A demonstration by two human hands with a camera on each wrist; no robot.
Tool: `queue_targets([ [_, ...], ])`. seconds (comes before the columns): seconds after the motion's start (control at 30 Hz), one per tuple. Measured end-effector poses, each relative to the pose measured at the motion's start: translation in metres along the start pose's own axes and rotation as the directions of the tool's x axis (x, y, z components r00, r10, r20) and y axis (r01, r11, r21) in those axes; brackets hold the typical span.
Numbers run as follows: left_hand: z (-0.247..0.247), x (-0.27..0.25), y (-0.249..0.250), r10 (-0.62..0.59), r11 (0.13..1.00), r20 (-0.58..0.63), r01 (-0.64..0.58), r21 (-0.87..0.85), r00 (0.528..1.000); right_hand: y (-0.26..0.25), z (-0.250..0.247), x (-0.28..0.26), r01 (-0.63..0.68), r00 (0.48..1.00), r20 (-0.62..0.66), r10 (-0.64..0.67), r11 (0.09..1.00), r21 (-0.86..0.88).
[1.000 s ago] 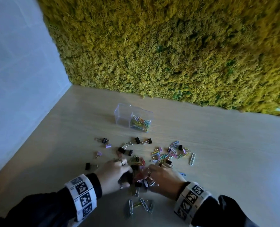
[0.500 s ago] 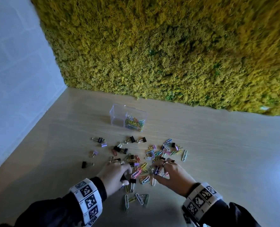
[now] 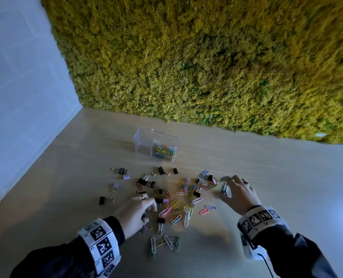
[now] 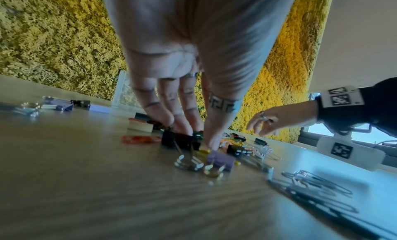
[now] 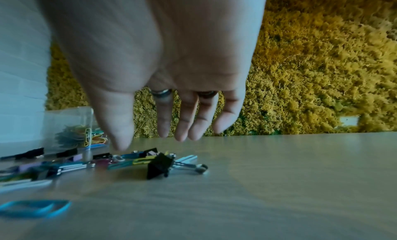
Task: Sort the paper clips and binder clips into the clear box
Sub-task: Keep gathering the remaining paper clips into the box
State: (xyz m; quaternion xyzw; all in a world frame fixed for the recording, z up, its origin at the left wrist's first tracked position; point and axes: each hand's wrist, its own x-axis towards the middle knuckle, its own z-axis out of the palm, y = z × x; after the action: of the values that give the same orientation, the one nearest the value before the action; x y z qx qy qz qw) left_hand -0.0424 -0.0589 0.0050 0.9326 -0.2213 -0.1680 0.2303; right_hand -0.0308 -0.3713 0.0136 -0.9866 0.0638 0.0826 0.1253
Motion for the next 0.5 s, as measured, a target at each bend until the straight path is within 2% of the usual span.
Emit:
queue_targets([
  [0.07, -0.002, -0.001, 0.001, -0.004, 1.000, 0.017, 0.004, 0.012, 1.000, -0.007, -0.003, 0.015, 0.022, 1.000, -0.010, -0.022, 1.000, 0.002],
  [0.13, -0.004, -0.003, 0.001, -0.014, 0.999, 0.037, 0.013, 0.030, 0.999, -0.010, -0.005, 0.031, 0.055, 0.997, 0.049, -0.054, 0.998, -0.033],
  [0.27, -0.005, -0.003, -0.005, -0.050, 0.999, 0.068, 0.048, 0.020, 0.996, -0.011, -0.008, 0.051, 0.137, 0.976, 0.166, -0.144, 0.989, 0.052],
  [0.4, -0.005, -0.003, -0.009, -0.035, 0.999, 0.060, 0.037, -0.029, 0.998, 0.000, 0.004, 0.066, 0.177, 0.980, 0.079, -0.182, 0.982, 0.070],
  [0.5, -0.012, -0.005, -0.011, -0.037, 0.995, 0.000, 0.037, -0.097, 0.999, -0.003, -0.001, 0.061, 0.164, 0.978, 0.114, -0.173, 0.983, 0.088],
])
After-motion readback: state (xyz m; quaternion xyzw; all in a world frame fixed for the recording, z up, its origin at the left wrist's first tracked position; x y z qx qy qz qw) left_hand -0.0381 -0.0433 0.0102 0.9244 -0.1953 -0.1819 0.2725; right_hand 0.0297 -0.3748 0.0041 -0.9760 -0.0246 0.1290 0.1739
